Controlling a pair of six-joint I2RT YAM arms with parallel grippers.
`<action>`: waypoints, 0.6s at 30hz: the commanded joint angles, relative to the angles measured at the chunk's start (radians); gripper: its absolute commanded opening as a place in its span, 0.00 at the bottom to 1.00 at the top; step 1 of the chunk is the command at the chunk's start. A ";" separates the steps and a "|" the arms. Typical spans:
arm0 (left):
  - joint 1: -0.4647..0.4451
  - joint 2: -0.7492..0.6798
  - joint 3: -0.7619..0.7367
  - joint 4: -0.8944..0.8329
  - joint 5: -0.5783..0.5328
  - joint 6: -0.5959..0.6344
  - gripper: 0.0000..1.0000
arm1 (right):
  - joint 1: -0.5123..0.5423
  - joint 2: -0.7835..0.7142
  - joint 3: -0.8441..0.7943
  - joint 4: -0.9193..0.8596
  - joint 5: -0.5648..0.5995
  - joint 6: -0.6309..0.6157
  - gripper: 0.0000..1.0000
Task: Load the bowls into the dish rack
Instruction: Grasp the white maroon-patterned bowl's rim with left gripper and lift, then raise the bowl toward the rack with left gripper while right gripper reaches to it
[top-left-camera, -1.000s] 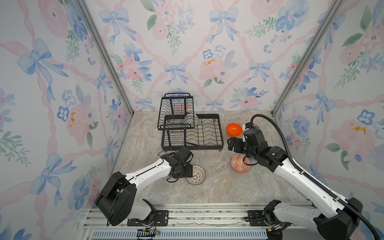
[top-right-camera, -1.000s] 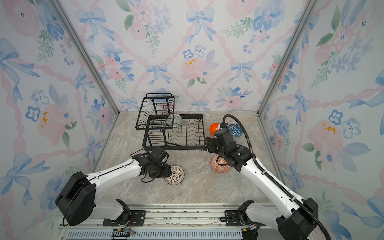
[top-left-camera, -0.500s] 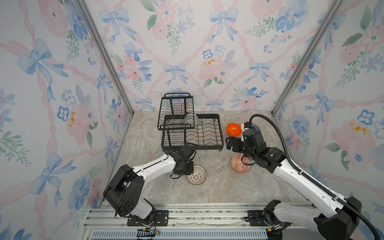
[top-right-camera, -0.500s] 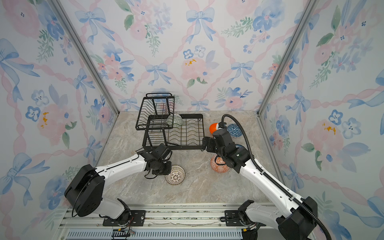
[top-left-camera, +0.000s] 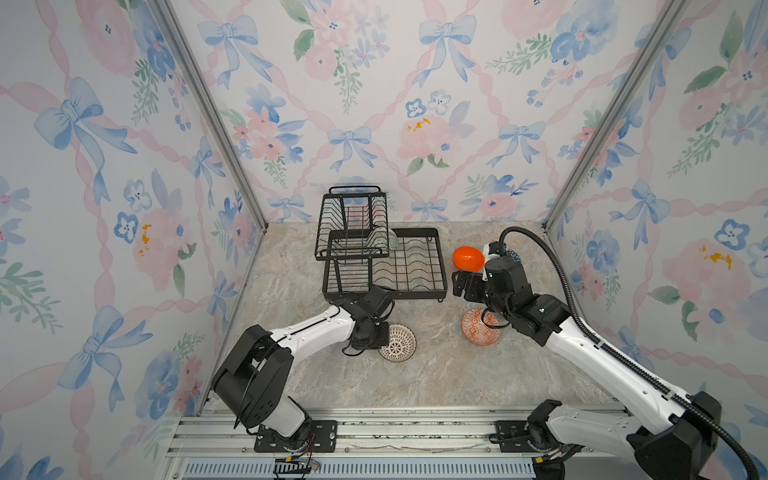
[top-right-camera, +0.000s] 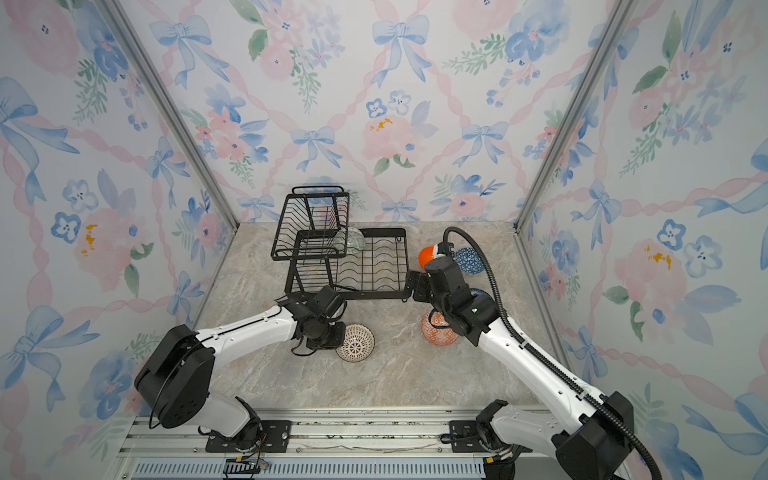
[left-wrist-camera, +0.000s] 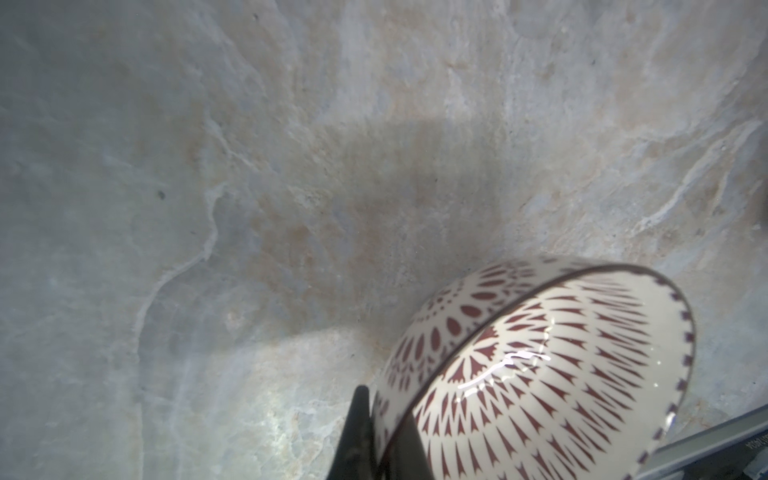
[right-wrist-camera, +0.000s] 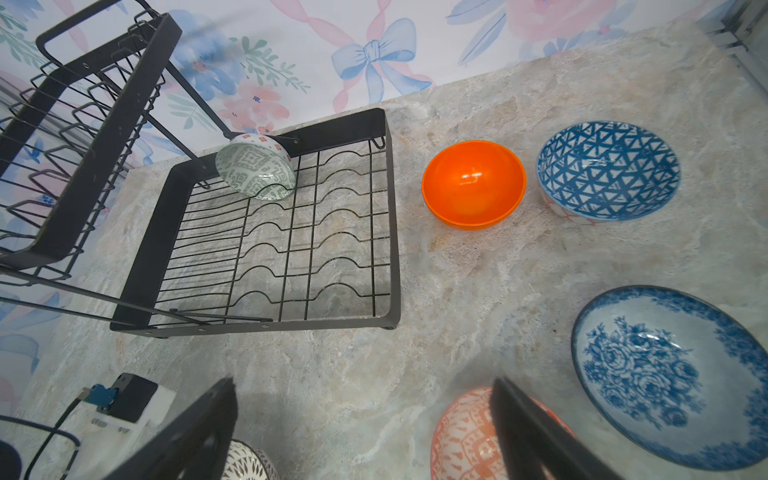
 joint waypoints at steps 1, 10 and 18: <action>-0.014 -0.032 0.067 0.007 -0.035 -0.023 0.00 | -0.012 0.021 0.023 -0.013 0.010 0.006 0.97; -0.085 -0.019 0.227 0.011 -0.156 -0.114 0.00 | -0.097 0.011 0.069 -0.038 -0.043 0.054 0.97; -0.162 0.091 0.465 0.025 -0.276 -0.146 0.00 | -0.208 0.039 0.192 -0.118 -0.163 0.174 0.97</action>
